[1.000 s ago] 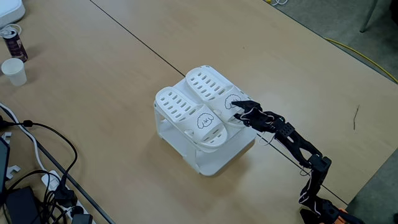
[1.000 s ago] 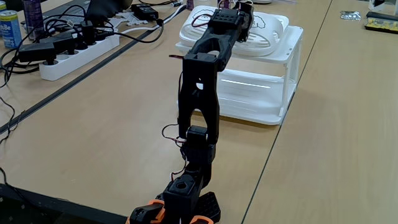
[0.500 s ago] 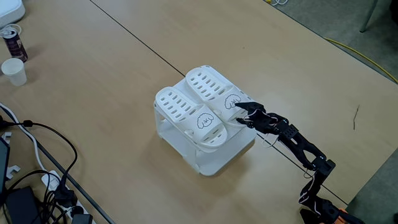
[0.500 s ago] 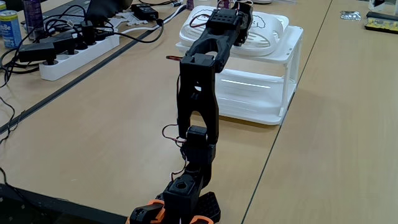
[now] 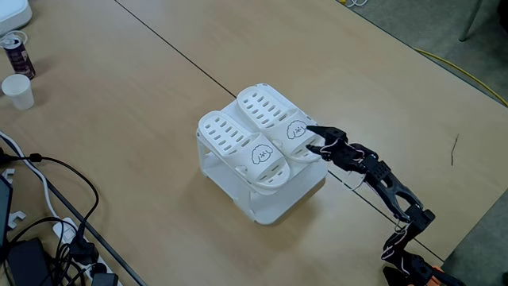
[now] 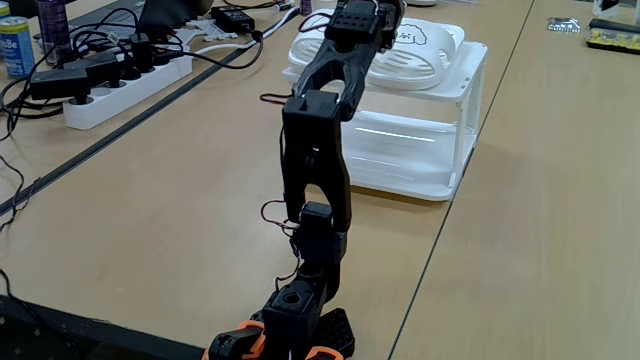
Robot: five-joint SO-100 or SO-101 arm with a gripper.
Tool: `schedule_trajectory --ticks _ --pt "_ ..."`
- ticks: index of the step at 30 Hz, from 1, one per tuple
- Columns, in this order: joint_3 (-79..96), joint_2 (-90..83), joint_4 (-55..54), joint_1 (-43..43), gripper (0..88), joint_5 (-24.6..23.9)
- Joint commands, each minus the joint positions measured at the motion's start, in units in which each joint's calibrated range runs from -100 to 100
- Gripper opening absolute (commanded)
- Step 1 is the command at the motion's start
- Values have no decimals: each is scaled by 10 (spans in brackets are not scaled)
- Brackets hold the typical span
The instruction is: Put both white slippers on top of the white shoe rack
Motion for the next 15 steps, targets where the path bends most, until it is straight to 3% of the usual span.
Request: schedule_trajectory --ticks 1,4,7,11,15 --pt "23 -75 2 0 258 4" --pt "64 -113 -1 -2 180 4" --pt "116 -164 -5 1 8 4" --pt "196 -235 -41 3 8 4" --pt "324 -299 -200 3 7 4"
